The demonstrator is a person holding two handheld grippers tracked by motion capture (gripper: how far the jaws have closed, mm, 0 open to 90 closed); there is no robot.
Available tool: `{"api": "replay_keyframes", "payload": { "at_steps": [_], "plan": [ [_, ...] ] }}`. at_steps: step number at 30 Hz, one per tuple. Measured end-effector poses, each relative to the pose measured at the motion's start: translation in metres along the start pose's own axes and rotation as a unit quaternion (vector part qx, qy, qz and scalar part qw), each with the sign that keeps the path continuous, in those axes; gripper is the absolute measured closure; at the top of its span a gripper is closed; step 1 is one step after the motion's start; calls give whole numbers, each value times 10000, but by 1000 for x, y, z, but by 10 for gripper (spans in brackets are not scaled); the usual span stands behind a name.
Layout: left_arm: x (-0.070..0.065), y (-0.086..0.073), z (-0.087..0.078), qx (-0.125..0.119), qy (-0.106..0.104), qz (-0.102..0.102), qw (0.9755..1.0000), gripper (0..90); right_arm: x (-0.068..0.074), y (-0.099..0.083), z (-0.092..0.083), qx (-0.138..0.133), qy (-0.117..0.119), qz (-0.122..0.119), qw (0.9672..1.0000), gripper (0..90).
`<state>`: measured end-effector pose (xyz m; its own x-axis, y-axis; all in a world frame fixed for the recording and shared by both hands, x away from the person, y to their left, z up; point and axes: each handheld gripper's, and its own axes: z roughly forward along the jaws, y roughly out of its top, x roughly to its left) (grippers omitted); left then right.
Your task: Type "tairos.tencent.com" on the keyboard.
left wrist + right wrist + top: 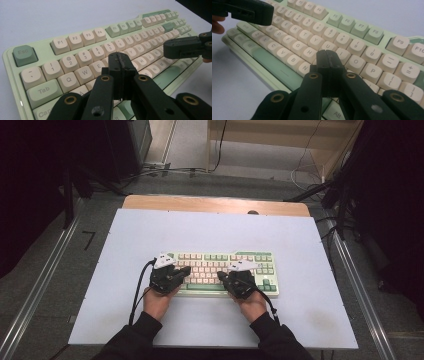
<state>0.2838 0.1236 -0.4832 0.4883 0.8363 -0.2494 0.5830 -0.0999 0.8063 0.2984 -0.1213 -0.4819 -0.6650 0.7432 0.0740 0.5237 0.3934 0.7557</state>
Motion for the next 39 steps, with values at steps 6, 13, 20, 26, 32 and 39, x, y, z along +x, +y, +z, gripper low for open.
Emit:
{"api": "replay_keyframes", "payload": {
  "at_steps": [6,13,20,26,32,39],
  "plan": [
    [0,0,0,12,-13,-1,10000,900,2,-2,2,46,21,-10,10000,874],
    [0,0,0,14,-16,-1,10000,900,3,-3,4,90,34,-58,9999,874],
    [0,0,0,11,-14,3,10000,900,3,-4,4,118,41,-49,9999,874],
    [0,0,0,4,-12,-5,10000,900,3,-4,5,124,42,-56,9999,874],
    [-1,0,0,1,-7,-5,10000,900,4,-4,5,123,42,-56,9999,874],
    [-1,0,-1,-12,8,5,10000,900,4,-5,8,153,13,-83,9998,874]
  ]
}}
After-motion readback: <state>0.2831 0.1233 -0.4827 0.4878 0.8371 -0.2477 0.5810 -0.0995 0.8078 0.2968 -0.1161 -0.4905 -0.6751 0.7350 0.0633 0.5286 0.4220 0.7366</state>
